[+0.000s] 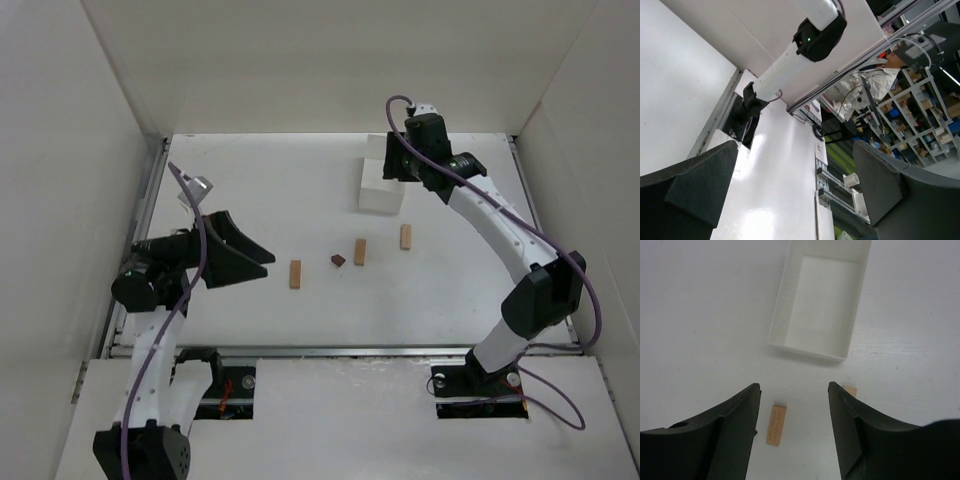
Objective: Build the wood block tower
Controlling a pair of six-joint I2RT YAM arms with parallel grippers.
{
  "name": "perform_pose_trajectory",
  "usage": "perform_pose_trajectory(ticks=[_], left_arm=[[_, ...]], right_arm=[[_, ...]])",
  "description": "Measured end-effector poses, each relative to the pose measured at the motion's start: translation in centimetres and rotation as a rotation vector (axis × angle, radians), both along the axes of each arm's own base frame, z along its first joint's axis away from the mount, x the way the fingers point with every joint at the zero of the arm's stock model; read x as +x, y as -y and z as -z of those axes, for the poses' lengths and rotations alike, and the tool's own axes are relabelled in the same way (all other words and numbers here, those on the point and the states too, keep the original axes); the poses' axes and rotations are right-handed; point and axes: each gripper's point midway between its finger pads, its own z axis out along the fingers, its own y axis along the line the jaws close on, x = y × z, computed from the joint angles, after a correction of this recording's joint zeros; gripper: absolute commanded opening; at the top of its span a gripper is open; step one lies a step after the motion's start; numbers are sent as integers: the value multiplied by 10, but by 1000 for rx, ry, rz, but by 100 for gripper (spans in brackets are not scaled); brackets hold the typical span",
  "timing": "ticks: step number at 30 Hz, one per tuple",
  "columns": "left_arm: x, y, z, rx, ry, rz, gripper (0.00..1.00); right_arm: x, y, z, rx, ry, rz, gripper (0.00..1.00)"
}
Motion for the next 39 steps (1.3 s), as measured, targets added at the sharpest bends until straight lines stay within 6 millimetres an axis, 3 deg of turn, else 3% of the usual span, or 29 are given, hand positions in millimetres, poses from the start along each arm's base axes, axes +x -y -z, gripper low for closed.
perform_pose_trajectory(ticks=[7, 16, 23, 29, 32, 36, 39], left_arm=[[-40, 0, 37, 16, 123, -30, 100], [-8, -2, 57, 18, 44, -39, 100], [-16, 6, 61, 24, 121, 38, 100], [-18, 10, 66, 33, 326, 60, 100], [-15, 11, 68, 41, 514, 48, 100], [2, 13, 74, 63, 778, 19, 100], [31, 14, 82, 92, 826, -60, 100]], right_arm=[[-41, -17, -15, -32, -21, -55, 62], [-79, -19, -62, 37, 65, -70, 62], [-78, -32, -51, 41, 41, -62, 62], [-83, -46, -35, 2, 11, -61, 62], [-85, -49, -36, -1, 16, -54, 62], [-84, -47, -36, -9, 24, -34, 62], [-84, -44, -37, -15, 30, -20, 64]])
